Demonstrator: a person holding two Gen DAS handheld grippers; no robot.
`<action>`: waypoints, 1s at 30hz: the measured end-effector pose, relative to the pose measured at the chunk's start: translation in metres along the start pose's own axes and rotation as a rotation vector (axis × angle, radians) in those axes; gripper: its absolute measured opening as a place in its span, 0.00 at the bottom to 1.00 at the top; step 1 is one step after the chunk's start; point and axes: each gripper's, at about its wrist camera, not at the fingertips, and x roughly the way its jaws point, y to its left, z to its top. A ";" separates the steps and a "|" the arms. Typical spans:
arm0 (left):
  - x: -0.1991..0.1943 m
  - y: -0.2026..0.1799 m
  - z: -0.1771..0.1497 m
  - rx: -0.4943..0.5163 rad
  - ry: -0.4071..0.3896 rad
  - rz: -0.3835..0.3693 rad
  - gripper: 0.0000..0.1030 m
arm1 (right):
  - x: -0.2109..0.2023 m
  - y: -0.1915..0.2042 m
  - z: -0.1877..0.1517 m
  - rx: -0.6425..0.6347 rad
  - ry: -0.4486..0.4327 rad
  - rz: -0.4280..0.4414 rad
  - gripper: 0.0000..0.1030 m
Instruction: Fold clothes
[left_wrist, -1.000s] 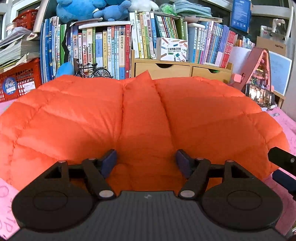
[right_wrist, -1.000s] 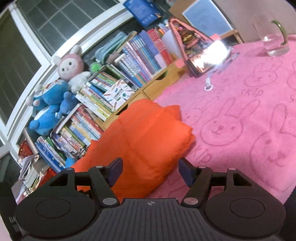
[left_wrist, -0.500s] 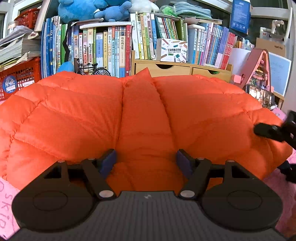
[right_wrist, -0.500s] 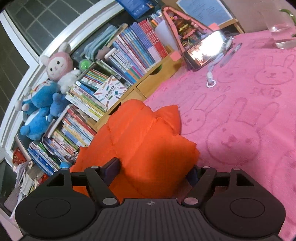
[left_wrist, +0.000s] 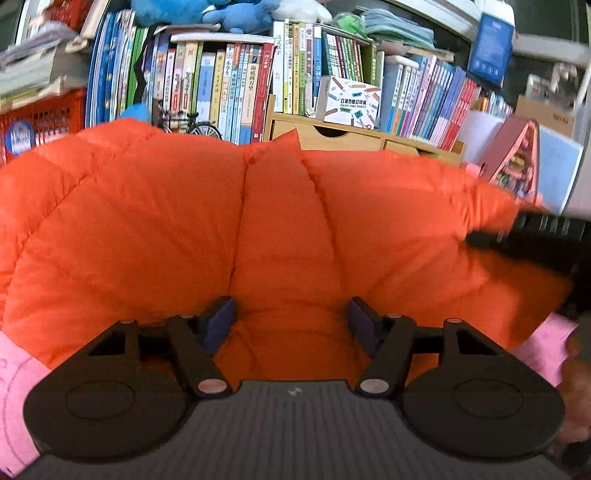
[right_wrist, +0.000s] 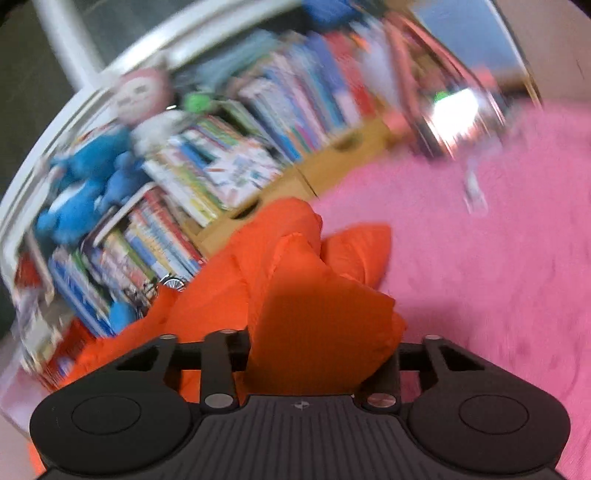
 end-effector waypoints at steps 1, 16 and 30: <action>0.000 -0.002 0.000 -0.004 0.001 -0.001 0.64 | -0.004 0.012 0.002 -0.065 -0.023 -0.002 0.35; -0.003 0.043 -0.001 -0.249 0.027 -0.338 0.51 | -0.020 0.196 -0.010 -0.873 -0.109 0.221 0.33; -0.004 0.047 0.006 -0.239 0.028 -0.311 0.45 | 0.027 0.052 0.029 -0.231 0.166 0.162 0.65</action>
